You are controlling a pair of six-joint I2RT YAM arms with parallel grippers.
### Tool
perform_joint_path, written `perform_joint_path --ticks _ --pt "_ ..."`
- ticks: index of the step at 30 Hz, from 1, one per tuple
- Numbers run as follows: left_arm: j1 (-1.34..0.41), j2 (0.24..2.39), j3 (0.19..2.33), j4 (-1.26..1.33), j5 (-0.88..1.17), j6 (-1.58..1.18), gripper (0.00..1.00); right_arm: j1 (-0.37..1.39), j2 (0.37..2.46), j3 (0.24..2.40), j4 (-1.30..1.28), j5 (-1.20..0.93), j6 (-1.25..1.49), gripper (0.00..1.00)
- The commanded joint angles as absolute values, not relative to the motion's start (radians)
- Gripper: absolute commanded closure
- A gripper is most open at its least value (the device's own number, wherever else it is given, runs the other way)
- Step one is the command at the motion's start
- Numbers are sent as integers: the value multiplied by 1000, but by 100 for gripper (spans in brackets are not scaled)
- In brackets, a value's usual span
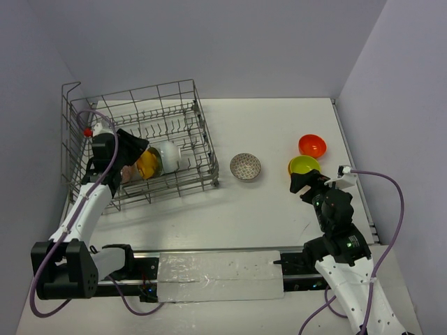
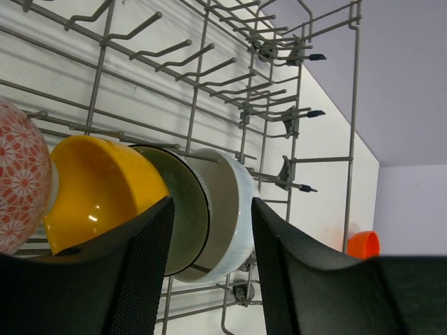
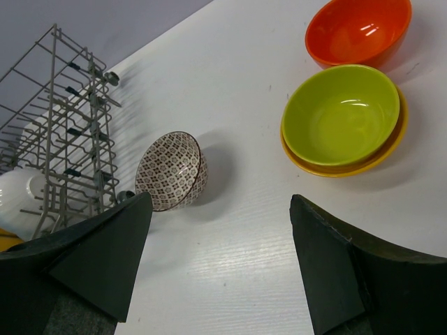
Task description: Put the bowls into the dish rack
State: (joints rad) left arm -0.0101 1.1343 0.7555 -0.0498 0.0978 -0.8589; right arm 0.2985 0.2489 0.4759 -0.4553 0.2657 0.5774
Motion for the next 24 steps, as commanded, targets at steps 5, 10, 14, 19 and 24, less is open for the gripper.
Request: perform_joint_path --ticks 5,10,14,19,24 --pt "-9 1172 761 -92 26 -870 45 299 249 471 -408 262 563 13" --pt "-9 1173 750 -83 5 -867 46 299 245 466 -405 261 563 13" --pt "-9 1218 759 -89 29 -874 48 299 255 468 -407 259 563 13" --pt "-15 1161 752 -60 35 -867 46 299 245 463 -407 261 565 13" --pt "-15 1072 779 -57 55 -851 43 299 255 463 -403 256 563 13"
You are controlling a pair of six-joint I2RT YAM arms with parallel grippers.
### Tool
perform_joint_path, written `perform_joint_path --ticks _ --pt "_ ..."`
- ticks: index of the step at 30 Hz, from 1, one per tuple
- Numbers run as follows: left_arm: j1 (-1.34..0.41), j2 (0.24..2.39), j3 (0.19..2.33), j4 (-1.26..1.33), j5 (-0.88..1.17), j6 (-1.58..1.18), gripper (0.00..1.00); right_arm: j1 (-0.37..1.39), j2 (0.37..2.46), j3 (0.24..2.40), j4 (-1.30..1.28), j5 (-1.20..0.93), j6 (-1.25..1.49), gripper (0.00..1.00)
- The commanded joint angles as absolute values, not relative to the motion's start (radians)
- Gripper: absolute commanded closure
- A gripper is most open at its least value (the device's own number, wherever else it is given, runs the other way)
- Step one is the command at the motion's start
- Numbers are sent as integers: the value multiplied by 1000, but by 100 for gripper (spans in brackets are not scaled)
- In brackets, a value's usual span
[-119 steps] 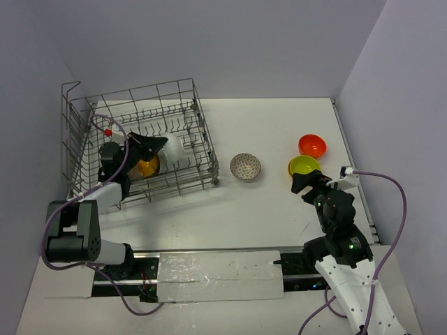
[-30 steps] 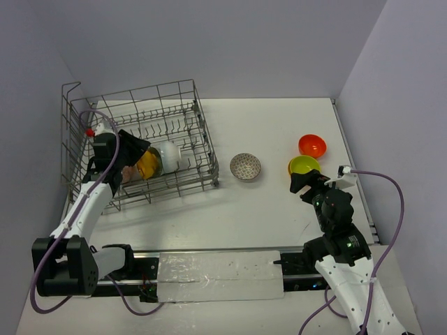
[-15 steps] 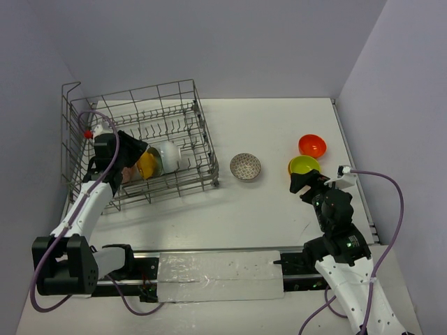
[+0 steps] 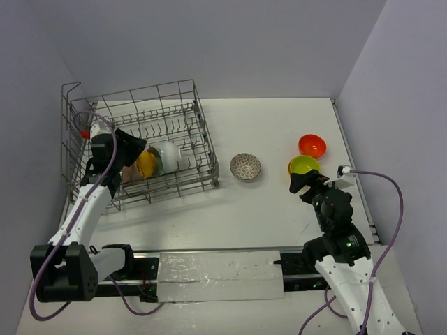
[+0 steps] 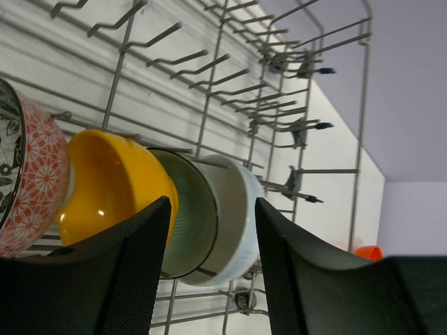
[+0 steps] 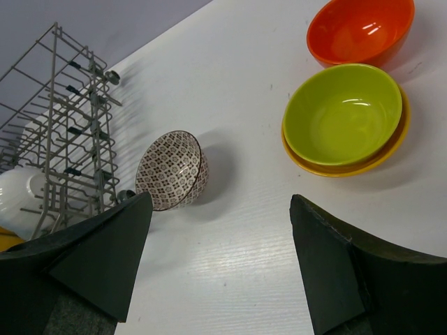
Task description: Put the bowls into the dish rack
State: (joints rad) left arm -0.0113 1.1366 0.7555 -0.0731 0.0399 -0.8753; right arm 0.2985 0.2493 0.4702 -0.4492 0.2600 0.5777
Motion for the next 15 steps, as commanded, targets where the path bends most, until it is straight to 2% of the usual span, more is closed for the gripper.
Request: perform_joint_path --ticks 1,7,15 --pt "-17 1063 784 -67 55 -847 42 299 256 463 -402 256 563 13" --pt "-25 1023 801 -139 -40 -839 40 299 252 463 -399 255 563 13" --pt "-28 1129 764 -149 -52 -859 41 299 250 463 -402 252 563 13"
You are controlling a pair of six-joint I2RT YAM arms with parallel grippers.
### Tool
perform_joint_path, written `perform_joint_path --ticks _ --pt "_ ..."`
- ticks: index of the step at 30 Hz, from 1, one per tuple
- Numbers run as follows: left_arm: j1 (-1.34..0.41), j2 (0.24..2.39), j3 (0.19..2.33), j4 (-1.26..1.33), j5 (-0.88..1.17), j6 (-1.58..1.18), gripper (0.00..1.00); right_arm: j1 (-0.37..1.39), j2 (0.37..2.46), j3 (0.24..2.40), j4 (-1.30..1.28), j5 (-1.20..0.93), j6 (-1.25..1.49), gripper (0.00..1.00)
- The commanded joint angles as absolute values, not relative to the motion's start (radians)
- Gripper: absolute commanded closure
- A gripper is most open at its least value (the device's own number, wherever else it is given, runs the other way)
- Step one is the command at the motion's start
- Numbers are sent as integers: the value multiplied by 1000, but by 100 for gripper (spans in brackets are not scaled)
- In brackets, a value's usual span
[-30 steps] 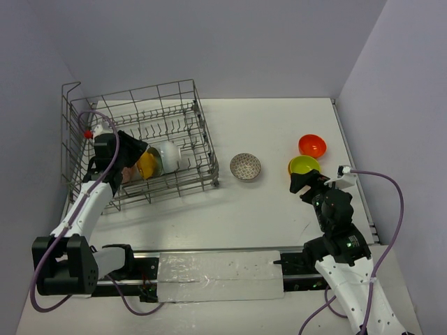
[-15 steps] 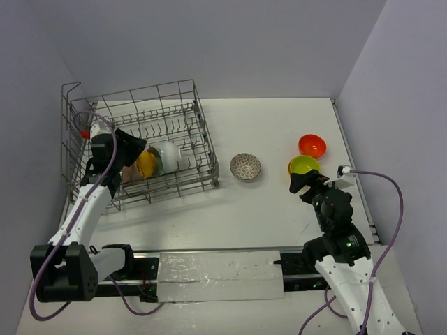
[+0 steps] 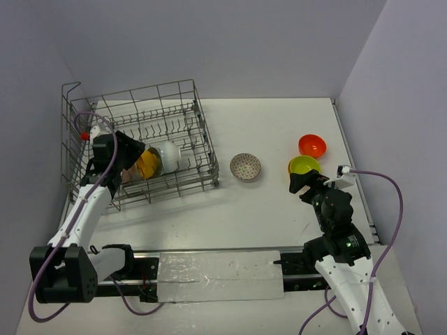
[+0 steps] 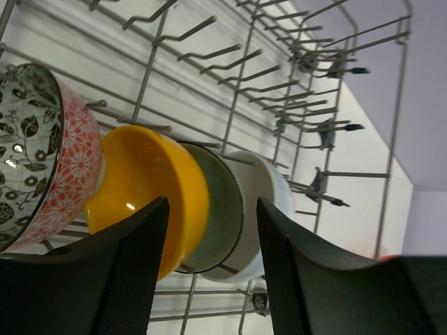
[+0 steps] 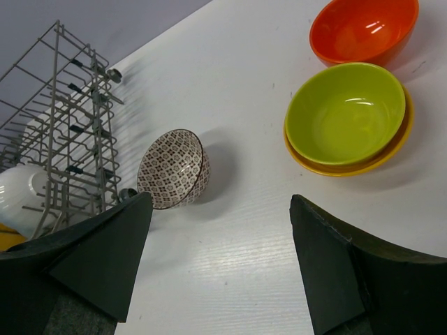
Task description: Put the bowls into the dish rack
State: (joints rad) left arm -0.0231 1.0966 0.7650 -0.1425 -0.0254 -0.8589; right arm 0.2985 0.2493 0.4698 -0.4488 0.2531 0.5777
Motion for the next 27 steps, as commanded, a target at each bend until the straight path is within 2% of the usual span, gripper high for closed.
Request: perform_joint_path --ticks 1,6,9,12,13,15,16,27 --pt "-29 1138 762 -146 -51 -859 42 298 250 460 -400 250 563 13" --pt "-35 1203 765 -107 -40 -857 48 299 249 459 -400 252 563 13" --pt "-40 1249 781 -87 -9 -854 58 299 245 459 -402 253 565 13" --pt "-41 1270 796 -77 26 -844 72 299 242 459 -405 255 565 13" --pt "-41 1266 798 -75 29 -841 81 299 241 459 -403 255 565 13" --pt "-41 1258 804 -75 40 -825 90 301 241 457 -403 252 565 13" --pt "-41 1252 805 -80 49 -819 100 299 242 457 -402 252 565 13" --pt "-25 1206 816 -60 219 -733 100 299 244 457 -399 247 563 13"
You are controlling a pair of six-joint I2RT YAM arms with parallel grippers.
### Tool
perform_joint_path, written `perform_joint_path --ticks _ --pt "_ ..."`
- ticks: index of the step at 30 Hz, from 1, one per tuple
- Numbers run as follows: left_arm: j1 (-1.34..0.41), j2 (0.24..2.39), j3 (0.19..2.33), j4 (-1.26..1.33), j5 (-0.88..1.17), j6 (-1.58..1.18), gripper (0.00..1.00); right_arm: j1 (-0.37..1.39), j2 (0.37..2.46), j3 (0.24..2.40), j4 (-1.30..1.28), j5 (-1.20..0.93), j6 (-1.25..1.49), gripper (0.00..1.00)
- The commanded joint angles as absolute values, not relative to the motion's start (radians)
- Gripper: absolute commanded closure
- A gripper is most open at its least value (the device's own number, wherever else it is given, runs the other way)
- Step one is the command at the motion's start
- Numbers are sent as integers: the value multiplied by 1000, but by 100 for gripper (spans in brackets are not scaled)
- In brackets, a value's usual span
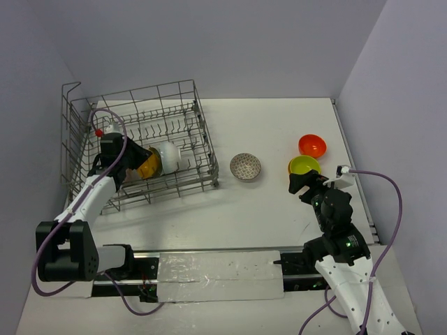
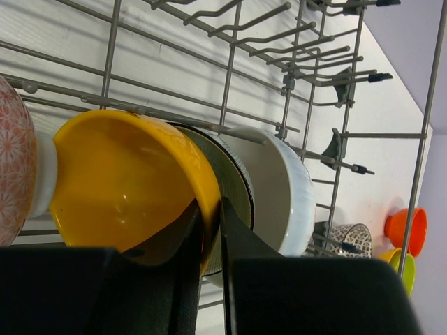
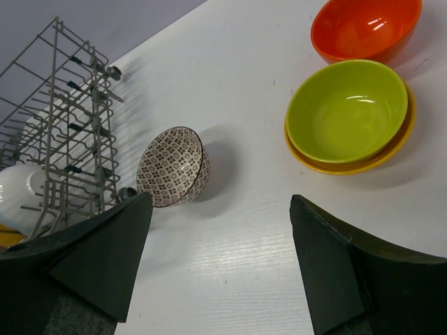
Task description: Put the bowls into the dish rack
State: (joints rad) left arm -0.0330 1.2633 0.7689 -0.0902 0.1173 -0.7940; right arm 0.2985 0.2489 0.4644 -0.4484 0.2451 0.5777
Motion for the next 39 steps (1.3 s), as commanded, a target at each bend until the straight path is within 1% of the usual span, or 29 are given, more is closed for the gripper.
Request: perform_joint_path --ticks 1,14,21,26,33,39 --pt "-20 1204 815 -60 232 -729 100 299 245 459 -399 248 561 13" --pt "69 1155 839 -77 445 -618 100 299 233 459 -397 244 560 13" --pt "90 1109 857 -101 535 -531 100 299 227 454 -391 239 558 13" --pt "94 1078 873 -117 563 -485 100 299 230 454 -388 236 558 13" --pt "98 1106 868 -138 664 -428 100 299 229 456 -393 236 558 13" --pt "100 1129 896 -193 686 -319 100 299 233 456 -390 232 555 13"
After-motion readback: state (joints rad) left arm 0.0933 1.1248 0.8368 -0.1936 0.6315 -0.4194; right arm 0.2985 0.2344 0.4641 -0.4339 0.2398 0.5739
